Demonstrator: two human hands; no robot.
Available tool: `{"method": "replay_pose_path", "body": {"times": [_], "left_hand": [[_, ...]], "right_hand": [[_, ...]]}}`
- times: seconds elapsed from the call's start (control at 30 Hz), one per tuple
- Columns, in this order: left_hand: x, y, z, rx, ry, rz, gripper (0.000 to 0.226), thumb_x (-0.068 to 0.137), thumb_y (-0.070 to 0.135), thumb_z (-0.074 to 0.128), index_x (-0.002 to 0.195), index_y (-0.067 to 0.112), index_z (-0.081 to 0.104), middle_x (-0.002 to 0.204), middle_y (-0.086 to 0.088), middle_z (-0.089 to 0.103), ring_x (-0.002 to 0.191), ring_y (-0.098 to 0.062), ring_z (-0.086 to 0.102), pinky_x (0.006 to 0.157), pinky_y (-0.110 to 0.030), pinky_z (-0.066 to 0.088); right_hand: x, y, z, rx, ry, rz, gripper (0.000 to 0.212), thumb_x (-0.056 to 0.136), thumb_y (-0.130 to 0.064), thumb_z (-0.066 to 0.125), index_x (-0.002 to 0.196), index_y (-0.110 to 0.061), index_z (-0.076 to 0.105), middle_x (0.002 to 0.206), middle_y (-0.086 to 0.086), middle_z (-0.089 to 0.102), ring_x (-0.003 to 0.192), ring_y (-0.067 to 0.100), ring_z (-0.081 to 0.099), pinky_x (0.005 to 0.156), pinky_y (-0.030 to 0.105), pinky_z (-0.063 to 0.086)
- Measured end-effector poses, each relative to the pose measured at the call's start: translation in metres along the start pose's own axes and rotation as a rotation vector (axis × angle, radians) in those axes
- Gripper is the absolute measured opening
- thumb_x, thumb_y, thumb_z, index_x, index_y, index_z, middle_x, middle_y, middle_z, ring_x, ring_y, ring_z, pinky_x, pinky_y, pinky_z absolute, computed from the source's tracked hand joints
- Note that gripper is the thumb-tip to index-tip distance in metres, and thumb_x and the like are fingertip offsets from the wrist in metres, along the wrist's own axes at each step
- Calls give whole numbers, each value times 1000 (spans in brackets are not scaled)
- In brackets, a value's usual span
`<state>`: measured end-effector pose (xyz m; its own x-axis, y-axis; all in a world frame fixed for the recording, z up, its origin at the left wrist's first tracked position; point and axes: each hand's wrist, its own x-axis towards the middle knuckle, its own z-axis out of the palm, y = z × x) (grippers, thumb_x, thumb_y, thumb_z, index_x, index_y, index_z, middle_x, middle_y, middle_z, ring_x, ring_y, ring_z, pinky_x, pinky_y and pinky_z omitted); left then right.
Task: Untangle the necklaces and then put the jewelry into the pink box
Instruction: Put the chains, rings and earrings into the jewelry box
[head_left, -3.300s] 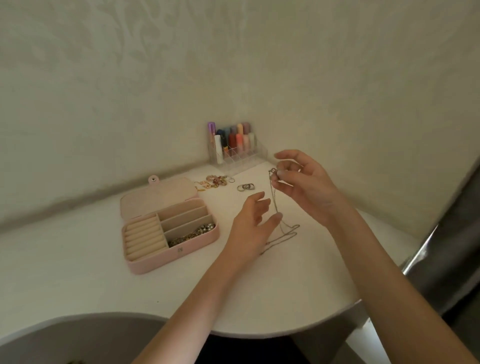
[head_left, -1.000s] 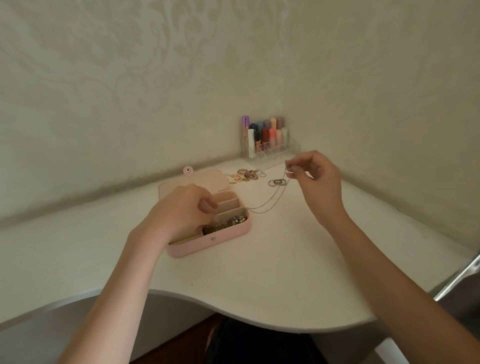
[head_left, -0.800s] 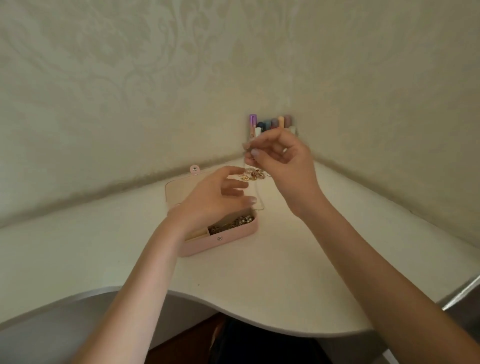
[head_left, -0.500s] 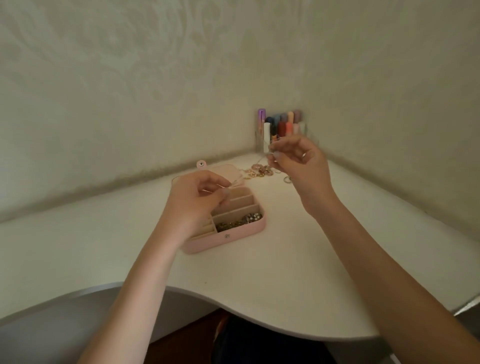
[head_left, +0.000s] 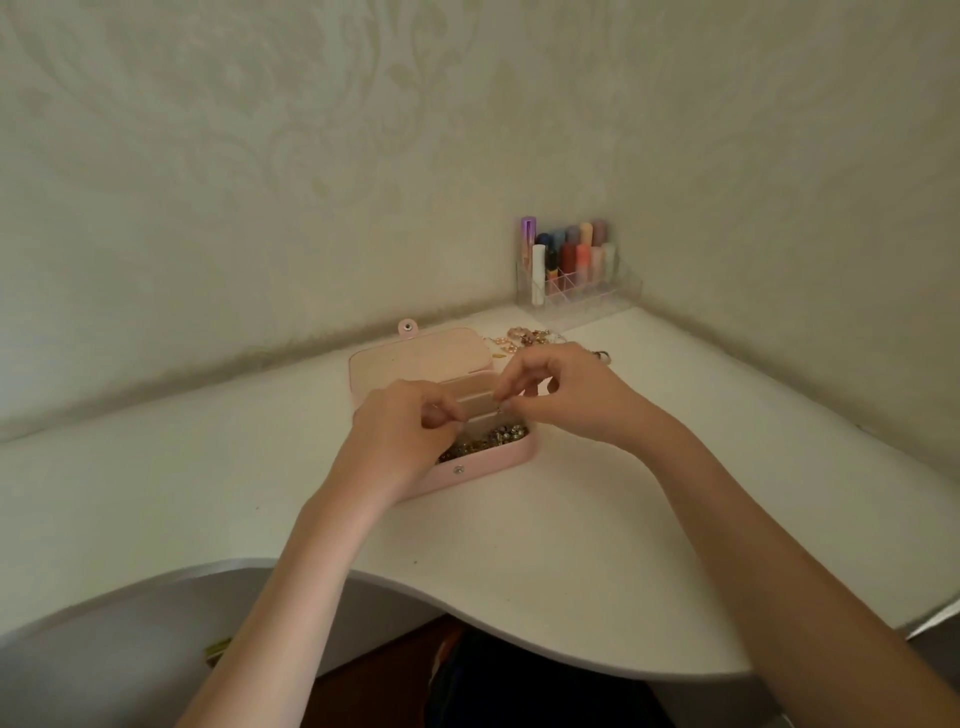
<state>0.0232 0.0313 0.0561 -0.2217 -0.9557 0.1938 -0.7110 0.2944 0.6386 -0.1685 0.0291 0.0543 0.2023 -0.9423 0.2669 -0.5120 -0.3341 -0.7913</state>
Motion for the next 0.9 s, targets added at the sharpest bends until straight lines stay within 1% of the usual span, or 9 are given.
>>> {"method": "replay_pose_path", "body": {"times": [0.07, 0.17, 0.3, 0.37, 0.43, 0.53, 0.67, 0.73, 0.9], "left_hand": [[0, -1, 1, 28, -15, 11, 24, 81, 20, 71, 65, 35, 61, 73, 11, 69, 68, 0, 60, 82, -28, 46], [-1, -2, 1, 12, 6, 42, 23, 82, 18, 70, 68, 34, 63, 68, 19, 63, 67, 8, 57, 77, -24, 44], [2, -9, 5, -5, 47, 118, 27, 83, 14, 67, 73, 38, 62, 71, 20, 62, 69, 3, 56, 75, -25, 43], [1, -14, 10, 41, 7, 172, 21, 85, 12, 66, 91, 33, 66, 80, 24, 58, 75, 11, 51, 79, -11, 41], [1, -16, 13, 99, 8, 220, 23, 86, 10, 65, 107, 19, 68, 86, 21, 56, 76, 16, 46, 74, 4, 31], [2, -16, 14, 128, 32, 246, 26, 85, 10, 66, 111, 14, 66, 94, 12, 61, 76, 11, 47, 72, 7, 26], [2, -14, 14, 191, 35, 277, 23, 87, 12, 64, 110, 13, 67, 98, 5, 66, 83, -1, 46, 71, 6, 26], [1, -15, 14, 191, 28, 272, 22, 87, 13, 64, 109, 14, 68, 93, 7, 63, 81, -1, 45, 70, 6, 25], [-4, -20, 16, 145, 26, 265, 23, 84, 14, 68, 107, 17, 68, 84, 20, 52, 74, 16, 42, 72, 6, 26]], "right_hand": [[-1, 2, 2, -56, -44, 14, 18, 78, -3, 69, 76, -21, 70, 72, -12, 65, 62, -5, 52, 58, 4, 37], [0, 4, 2, -104, -67, 15, 17, 80, -6, 68, 77, -22, 71, 76, -16, 64, 67, -5, 54, 63, 4, 37], [9, 23, -9, -110, 150, 36, 18, 84, -8, 65, 85, -25, 69, 91, -15, 66, 76, -4, 57, 65, 6, 38], [15, 43, -19, -199, 344, 114, 25, 87, -2, 58, 101, -19, 69, 107, -5, 65, 91, 7, 59, 75, 7, 39], [18, 69, -32, -356, 469, 257, 33, 90, 1, 51, 119, -12, 63, 124, 6, 60, 110, 20, 56, 92, 21, 40], [16, 98, -46, -473, 466, 383, 39, 93, -6, 50, 131, -11, 55, 133, 12, 56, 124, 27, 49, 103, 33, 36], [20, 99, -35, -453, 397, 311, 35, 95, -13, 49, 129, -10, 58, 130, 12, 59, 122, 29, 51, 103, 37, 38], [21, 95, -29, -493, 370, 286, 31, 95, -13, 48, 121, -6, 63, 121, 14, 64, 112, 32, 56, 95, 41, 44], [21, 96, -29, -529, 367, 257, 23, 91, -1, 48, 103, 4, 67, 104, 22, 66, 99, 38, 58, 86, 47, 47]]}}
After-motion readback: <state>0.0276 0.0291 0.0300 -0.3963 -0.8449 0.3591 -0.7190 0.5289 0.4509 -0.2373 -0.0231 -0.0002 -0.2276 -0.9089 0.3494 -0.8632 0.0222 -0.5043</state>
